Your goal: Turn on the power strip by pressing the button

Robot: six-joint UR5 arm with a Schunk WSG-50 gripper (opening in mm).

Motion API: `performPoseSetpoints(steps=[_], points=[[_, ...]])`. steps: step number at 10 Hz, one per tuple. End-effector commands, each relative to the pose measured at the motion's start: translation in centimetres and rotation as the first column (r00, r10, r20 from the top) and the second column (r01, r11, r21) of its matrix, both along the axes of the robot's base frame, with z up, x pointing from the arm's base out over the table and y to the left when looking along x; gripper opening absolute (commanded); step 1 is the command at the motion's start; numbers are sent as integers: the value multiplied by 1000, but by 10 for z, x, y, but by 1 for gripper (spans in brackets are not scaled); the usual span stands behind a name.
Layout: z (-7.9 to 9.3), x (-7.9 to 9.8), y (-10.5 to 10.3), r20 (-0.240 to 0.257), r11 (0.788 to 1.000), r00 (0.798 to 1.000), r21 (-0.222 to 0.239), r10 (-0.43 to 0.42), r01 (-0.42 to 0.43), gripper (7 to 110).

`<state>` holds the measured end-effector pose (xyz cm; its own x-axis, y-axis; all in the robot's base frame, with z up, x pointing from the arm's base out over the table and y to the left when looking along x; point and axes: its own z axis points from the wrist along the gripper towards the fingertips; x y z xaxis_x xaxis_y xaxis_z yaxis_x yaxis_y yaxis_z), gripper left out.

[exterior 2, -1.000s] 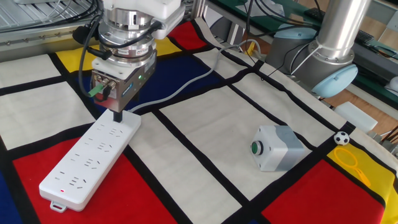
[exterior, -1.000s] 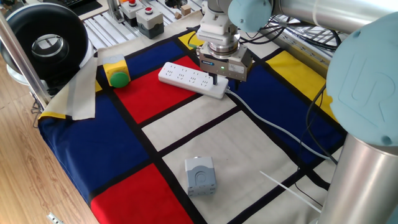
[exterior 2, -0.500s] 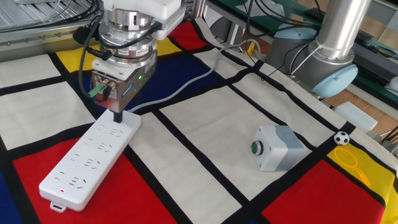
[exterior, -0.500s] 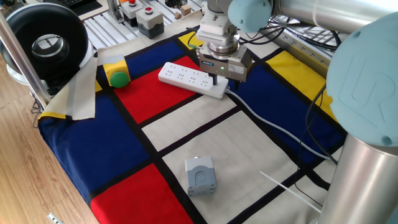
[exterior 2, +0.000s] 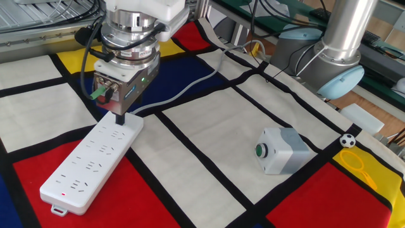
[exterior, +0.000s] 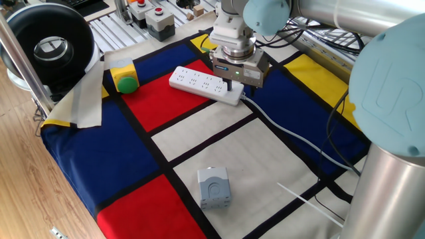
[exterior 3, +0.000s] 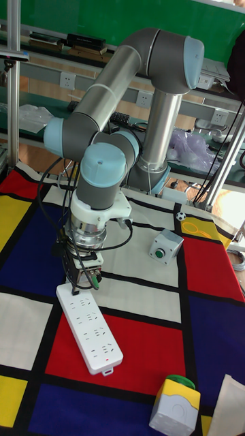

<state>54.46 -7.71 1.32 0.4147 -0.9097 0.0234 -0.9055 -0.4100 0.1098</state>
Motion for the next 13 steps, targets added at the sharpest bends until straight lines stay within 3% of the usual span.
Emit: performPoseSetpoints(steps=[1,8,13], points=[[4,0,1,-1,1000,1000,10,-11,11,66],[12,1,-1,-5,1000,1000,3,-16,16,66],[17,2,5,-1,999,999,27,-33,33,66]])
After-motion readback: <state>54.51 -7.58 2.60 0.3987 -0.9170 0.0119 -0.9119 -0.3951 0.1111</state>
